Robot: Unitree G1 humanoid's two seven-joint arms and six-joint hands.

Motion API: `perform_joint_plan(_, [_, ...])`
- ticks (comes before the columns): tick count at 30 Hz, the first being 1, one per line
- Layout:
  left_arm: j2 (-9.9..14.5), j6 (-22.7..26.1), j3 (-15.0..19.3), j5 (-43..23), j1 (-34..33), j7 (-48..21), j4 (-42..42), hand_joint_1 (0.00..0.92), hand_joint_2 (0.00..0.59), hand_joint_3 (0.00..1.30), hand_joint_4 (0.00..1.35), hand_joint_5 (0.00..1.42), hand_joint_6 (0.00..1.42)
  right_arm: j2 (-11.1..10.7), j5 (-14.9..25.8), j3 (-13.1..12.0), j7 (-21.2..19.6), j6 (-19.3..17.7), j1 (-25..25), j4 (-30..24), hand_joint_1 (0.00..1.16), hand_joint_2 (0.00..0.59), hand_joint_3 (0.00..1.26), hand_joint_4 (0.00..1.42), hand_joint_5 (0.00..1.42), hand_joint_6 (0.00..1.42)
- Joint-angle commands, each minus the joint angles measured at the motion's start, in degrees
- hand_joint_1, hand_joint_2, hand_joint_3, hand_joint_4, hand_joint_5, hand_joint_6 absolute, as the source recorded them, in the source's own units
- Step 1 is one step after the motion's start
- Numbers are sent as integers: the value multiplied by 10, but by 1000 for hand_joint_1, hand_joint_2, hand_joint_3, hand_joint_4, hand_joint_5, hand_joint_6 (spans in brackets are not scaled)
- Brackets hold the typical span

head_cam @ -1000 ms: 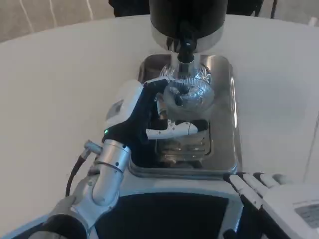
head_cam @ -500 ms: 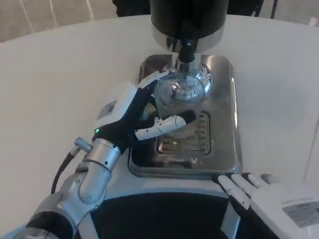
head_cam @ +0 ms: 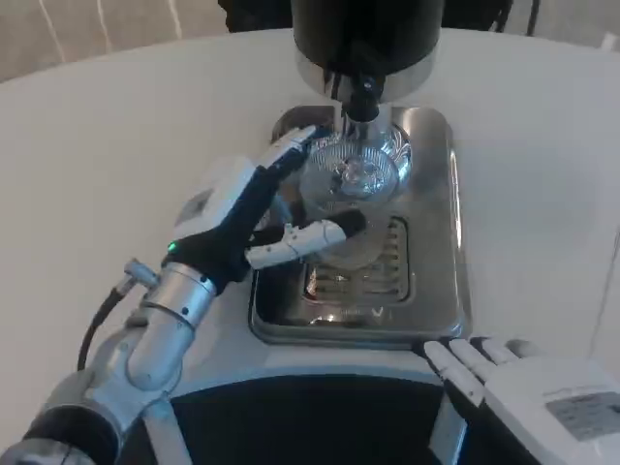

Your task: Grasp the cup under the faucet to collect the drink, then remove the cup.

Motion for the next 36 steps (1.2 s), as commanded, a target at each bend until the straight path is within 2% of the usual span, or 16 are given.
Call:
perform_joint_plan(1, [19, -22, 13, -20, 14, -27, 0, 118, 46, 147, 0, 212, 420, 22, -16, 19, -2, 15, 2, -7, 157, 482, 0, 0, 0, 0])
perform_joint_plan(6, [34, -30, 28, -38, 23, -48, -2, 120, 53, 146, 17, 247, 432, 21, -28, 41, -5, 36, -4, -7, 155, 480, 0, 0, 0, 0])
perform_joint_plan(9, [47, -32, 35, -44, 29, -51, -4, 113, 56, 146, 49, 264, 454, 22, -24, 44, -10, 51, -9, -7, 154, 479, 0, 0, 0, 0])
perform_joint_plan(15, [81, -33, 60, -59, 50, -51, -9, 107, 61, 146, 79, 288, 458, 29, 1, 35, -21, 88, -26, -7, 155, 483, 0, 0, 0, 0])
perform_joint_plan(20, [106, -45, 72, -59, 73, -44, -24, 97, 69, 160, 125, 302, 459, 40, 36, 18, -25, 140, -53, -7, 156, 487, 0, 0, 0, 0])
perform_joint_plan(22, [124, -58, 66, -44, 89, -31, -41, 87, 77, 180, 161, 323, 459, 39, 54, 8, -24, 167, -72, -7, 148, 485, 0, 0, 0, 10])
perform_joint_plan(23, [131, -63, 63, -37, 95, -24, -48, 86, 81, 191, 183, 329, 460, 38, 62, 3, -21, 182, -83, -7, 141, 484, 0, 0, 0, 22])
perform_joint_plan(26, [161, -88, 52, 0, 124, -1, -82, 73, 86, 209, 201, 344, 460, 36, 97, -20, -5, 269, -127, -7, 113, 492, 0, 0, 0, 31])
perform_joint_plan(29, [181, -103, 49, 24, 153, 13, -111, 72, 87, 210, 216, 347, 444, 12, 137, -43, 7, 369, -181, 2, 83, 500, 0, 0, 0, 32])
perform_joint_plan(33, [200, -113, 45, 49, 191, 26, -150, 72, 88, 210, 222, 347, 419, -20, 188, -65, 5, 460, -242, 31, 72, 536, 0, 0, 0, 31])
perform_joint_plan(36, [211, -116, 46, 60, 223, 26, -181, 72, 89, 210, 222, 339, 406, -42, 248, -82, -10, 519, -290, 65, 67, 551, 0, 0, 0, 18])
